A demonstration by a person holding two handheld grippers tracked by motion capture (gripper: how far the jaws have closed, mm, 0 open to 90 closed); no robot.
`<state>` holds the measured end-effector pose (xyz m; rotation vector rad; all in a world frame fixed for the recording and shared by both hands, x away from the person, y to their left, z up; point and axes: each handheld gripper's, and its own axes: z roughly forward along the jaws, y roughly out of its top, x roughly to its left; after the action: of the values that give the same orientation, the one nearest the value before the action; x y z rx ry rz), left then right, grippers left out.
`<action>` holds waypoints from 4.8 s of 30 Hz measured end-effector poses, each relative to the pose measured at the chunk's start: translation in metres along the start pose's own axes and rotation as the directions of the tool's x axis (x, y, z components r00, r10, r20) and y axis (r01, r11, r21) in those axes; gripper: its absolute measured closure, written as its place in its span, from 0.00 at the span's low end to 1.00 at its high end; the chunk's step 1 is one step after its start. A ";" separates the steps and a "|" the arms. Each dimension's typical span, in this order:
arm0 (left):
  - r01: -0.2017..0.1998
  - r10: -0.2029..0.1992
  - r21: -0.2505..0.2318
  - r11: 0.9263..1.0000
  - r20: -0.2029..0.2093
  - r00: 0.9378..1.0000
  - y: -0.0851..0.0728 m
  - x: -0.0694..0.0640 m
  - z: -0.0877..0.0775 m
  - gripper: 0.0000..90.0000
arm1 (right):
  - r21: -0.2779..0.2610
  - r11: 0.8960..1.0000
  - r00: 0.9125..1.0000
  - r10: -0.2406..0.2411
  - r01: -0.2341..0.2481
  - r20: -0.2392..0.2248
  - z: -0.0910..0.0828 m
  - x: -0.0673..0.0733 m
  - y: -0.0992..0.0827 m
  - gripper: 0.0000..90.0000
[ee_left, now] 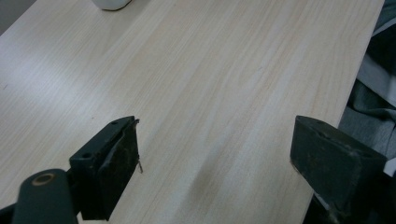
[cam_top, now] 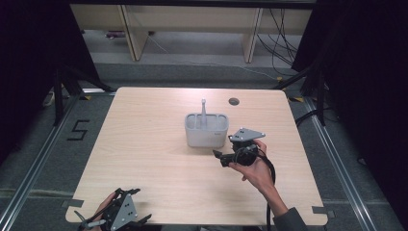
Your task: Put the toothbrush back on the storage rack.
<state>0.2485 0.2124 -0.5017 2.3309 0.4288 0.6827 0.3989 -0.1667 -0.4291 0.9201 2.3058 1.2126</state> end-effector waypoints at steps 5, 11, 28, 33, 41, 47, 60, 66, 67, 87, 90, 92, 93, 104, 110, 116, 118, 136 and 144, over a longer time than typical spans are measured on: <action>0.011 -0.011 0.004 1.000 0.004 1.000 0.000 0.000 -0.001 0.17 | 0.004 1.000 1.000 0.000 0.000 -0.009 -0.004 0.003 -0.003 0.24; -0.001 0.001 0.013 1.000 0.002 1.000 0.000 0.001 -0.001 0.17 | 0.011 1.000 1.000 -0.008 0.008 -0.003 -0.006 0.005 -0.010 0.24; 0.007 -0.007 0.007 1.000 -0.007 1.000 0.000 0.000 0.000 0.17 | 0.057 0.998 1.000 0.015 -0.013 -0.027 -0.008 0.009 -0.037 0.23; 0.010 -0.010 0.001 1.000 0.004 1.000 0.000 0.000 0.000 0.17 | 0.053 0.998 0.999 0.021 -0.020 -0.029 -0.009 0.011 -0.042 0.23; 0.011 -0.011 -0.003 1.000 -0.004 1.000 -0.001 -0.001 0.001 0.17 | 0.059 0.997 0.998 0.051 -0.048 -0.042 -0.015 0.017 -0.053 0.22; 0.008 -0.008 -0.001 1.000 -0.024 1.000 -0.001 -0.001 0.001 0.17 | 0.056 0.997 0.997 0.050 -0.047 -0.062 -0.016 0.019 -0.060 0.22; -0.003 0.003 0.015 1.000 -0.001 1.000 0.000 0.000 0.000 0.17 | 0.043 0.998 0.997 0.054 -0.052 -0.055 -0.023 0.021 -0.071 0.21; -0.001 0.001 0.010 1.000 -0.002 1.000 0.000 0.000 -0.001 0.17 | 0.046 0.997 0.997 0.063 -0.061 -0.052 -0.026 0.022 -0.074 0.21; 0.011 -0.011 0.000 1.000 -0.010 1.000 -0.001 0.000 0.001 0.17 | 0.047 0.997 0.997 0.063 -0.060 -0.053 -0.027 0.022 -0.074 0.20; -0.001 0.001 0.017 1.000 -0.003 1.000 -0.001 0.000 0.000 0.17 | 0.052 0.996 0.997 0.076 -0.075 -0.027 -0.046 0.023 -0.095 0.18; 0.001 -0.001 0.015 1.000 -0.004 1.000 -0.001 0.000 0.000 0.17 | 0.051 0.997 0.998 0.052 -0.051 -0.020 -0.049 0.021 -0.098 0.18; 0.001 -0.001 0.012 1.000 -0.015 1.000 -0.001 0.000 0.000 0.17 | 0.052 0.997 0.998 0.063 -0.062 -0.015 -0.050 0.021 -0.100 0.18; 0.001 -0.001 0.012 1.000 -0.013 1.000 -0.001 0.000 0.000 0.17 | 0.059 0.996 0.998 0.062 -0.061 -0.025 -0.051 0.021 -0.101 0.18; 0.008 -0.008 0.005 1.000 -0.010 1.000 -0.001 -0.001 0.001 0.17 | 0.062 0.996 0.998 0.069 -0.069 0.002 -0.061 0.020 -0.109 0.18; 0.005 -0.005 0.013 1.000 -0.003 1.000 -0.001 0.000 0.001 0.17 | 0.064 0.995 0.997 0.073 -0.073 0.007 -0.065 0.020 -0.112 0.18; 0.007 -0.007 0.005 1.000 -0.008 1.000 -0.001 -0.001 0.002 0.17 | 0.069 0.994 0.997 0.080 -0.081 0.021 -0.069 0.022 -0.116 0.18; 0.009 -0.009 0.007 1.000 -0.011 1.000 -0.001 -0.001 0.001 0.17 | 0.075 0.994 0.997 0.080 -0.081 0.016 -0.071 0.023 -0.117 0.18; 0.010 -0.010 0.008 1.000 -0.011 1.000 -0.001 -0.001 0.001 0.17 | 0.101 0.993 0.998 0.054 -0.057 0.024 -0.080 0.030 -0.127 0.18; 0.022 -0.022 -0.004 1.000 -0.008 1.000 -0.001 -0.002 0.002 0.17 | 0.098 0.992 0.997 0.070 -0.073 0.033 -0.086 0.028 -0.131 0.18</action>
<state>0.2481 0.2116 -0.5043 2.3168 0.4563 0.6822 0.2793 -0.2511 -0.4905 1.0563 2.3463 1.1123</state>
